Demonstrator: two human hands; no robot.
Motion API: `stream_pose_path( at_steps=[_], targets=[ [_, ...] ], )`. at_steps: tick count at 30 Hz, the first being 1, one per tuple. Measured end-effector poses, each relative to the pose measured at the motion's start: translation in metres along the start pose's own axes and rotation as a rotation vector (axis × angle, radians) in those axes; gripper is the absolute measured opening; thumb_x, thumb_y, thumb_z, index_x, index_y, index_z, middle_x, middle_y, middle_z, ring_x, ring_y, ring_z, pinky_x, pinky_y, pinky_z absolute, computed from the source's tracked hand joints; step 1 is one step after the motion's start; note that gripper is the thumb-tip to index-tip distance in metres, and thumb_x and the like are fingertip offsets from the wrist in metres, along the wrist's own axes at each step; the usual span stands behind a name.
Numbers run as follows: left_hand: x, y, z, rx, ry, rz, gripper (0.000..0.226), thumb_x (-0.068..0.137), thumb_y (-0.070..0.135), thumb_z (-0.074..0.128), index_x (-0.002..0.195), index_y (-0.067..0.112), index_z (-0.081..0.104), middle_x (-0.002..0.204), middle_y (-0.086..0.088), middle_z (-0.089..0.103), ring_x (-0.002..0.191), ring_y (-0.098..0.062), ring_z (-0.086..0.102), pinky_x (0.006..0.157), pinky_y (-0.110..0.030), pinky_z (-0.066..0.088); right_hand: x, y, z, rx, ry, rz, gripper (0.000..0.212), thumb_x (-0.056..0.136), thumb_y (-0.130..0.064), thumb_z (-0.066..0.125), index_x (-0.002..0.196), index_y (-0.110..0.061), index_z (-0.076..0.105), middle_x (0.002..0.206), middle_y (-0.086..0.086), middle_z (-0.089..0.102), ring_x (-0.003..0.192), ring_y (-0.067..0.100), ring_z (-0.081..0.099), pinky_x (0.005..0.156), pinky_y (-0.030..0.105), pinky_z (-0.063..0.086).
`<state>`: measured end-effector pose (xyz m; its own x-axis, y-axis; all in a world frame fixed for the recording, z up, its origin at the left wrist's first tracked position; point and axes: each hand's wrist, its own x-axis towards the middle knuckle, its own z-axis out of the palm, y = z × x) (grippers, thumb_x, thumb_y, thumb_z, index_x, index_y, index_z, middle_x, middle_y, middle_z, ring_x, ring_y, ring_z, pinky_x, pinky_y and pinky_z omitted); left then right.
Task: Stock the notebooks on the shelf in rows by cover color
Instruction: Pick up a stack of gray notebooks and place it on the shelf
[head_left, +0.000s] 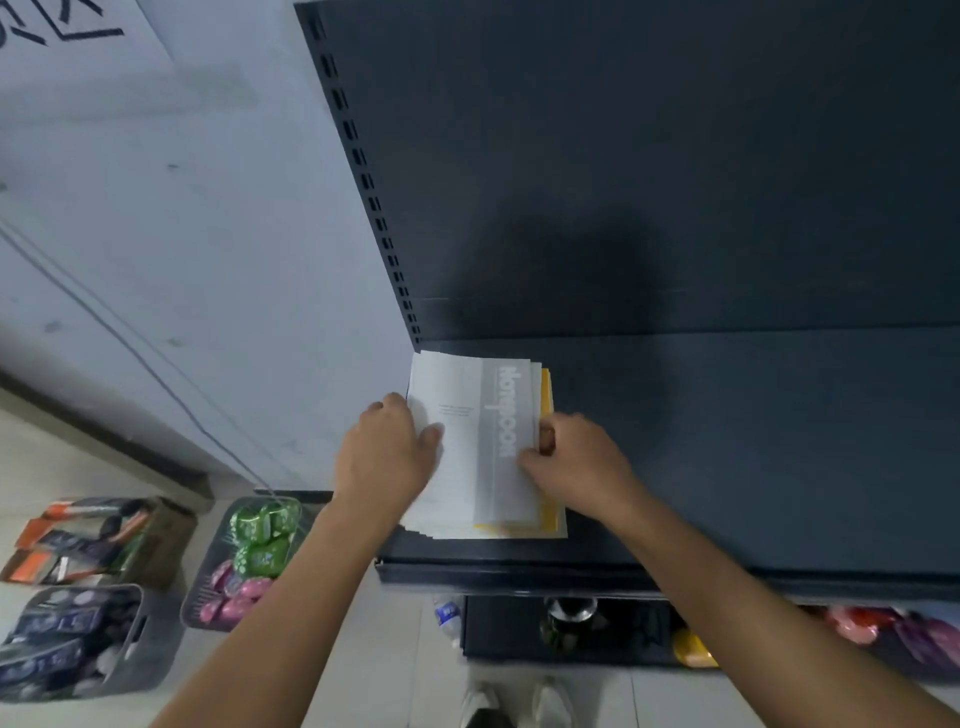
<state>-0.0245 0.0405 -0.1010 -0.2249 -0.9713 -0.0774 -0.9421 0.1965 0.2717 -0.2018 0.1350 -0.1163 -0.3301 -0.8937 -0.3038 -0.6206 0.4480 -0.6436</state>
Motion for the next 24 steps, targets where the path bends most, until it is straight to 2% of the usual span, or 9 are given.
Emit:
stream_pose_path(
  at_steps=[3,7,10,15,19,24],
  targets=[
    [0.003,-0.005,-0.001,-0.045,-0.035,-0.011,0.048,0.094,0.044,0.062,0.123,0.008,0.051,0.104,-0.008,0.065,0.085,-0.025,0.062,0.07,-0.033,0.044,-0.002,-0.007,0.008,-0.024,0.041,0.025,0.026,0.094,-0.036,0.059,0.109,-0.015,0.059,0.108,0.002,0.05,0.089,0.018,0.058,0.065,0.03,0.045],
    [0.008,-0.01,-0.007,-0.098,-0.092,-0.023,0.042,0.091,0.033,0.067,0.121,0.011,0.049,0.102,-0.004,0.065,0.084,-0.024,0.061,0.068,-0.032,0.046,-0.002,-0.017,0.019,-0.077,0.104,0.05,0.022,0.092,-0.039,0.057,0.088,-0.017,0.053,0.107,0.001,0.045,0.083,0.02,0.055,0.07,0.033,0.048],
    [0.015,-0.018,-0.01,-0.128,-0.128,-0.02,0.037,0.086,0.031,0.07,0.113,0.012,0.053,0.098,-0.002,0.067,0.083,-0.022,0.063,0.063,-0.031,0.048,-0.004,-0.024,0.025,-0.105,0.12,0.062,0.022,0.092,-0.039,0.055,0.082,-0.021,0.047,0.107,0.0,0.042,0.092,0.022,0.053,0.079,0.035,0.051],
    [0.019,-0.026,-0.014,-0.172,-0.181,-0.001,0.027,0.083,0.029,0.069,0.1,0.011,0.058,0.089,0.0,0.065,0.076,-0.016,0.06,0.057,-0.027,0.05,-0.008,-0.025,0.03,-0.138,0.116,0.062,0.023,0.096,-0.039,0.049,0.105,-0.02,0.059,0.112,-0.003,0.038,0.107,0.016,0.044,0.082,0.032,0.045],
    [0.019,-0.031,-0.017,-0.171,-0.197,0.004,0.021,0.084,0.029,0.068,0.091,0.01,0.062,0.083,0.0,0.066,0.071,-0.015,0.06,0.051,-0.025,0.044,-0.011,-0.027,0.031,-0.202,0.119,0.05,0.028,0.098,-0.041,0.048,0.118,-0.025,0.058,0.114,-0.005,0.036,0.112,0.014,0.039,0.082,0.029,0.044],
    [0.021,-0.034,-0.024,-0.37,-0.294,-0.006,0.012,0.084,0.019,0.064,0.091,0.009,0.064,0.081,0.002,0.068,0.071,-0.016,0.065,0.05,-0.027,0.05,-0.01,-0.03,0.035,-0.179,0.13,0.059,0.032,0.097,-0.044,0.05,0.122,-0.026,0.058,0.117,-0.005,0.036,0.119,0.015,0.035,0.087,0.029,0.044]
  ],
)
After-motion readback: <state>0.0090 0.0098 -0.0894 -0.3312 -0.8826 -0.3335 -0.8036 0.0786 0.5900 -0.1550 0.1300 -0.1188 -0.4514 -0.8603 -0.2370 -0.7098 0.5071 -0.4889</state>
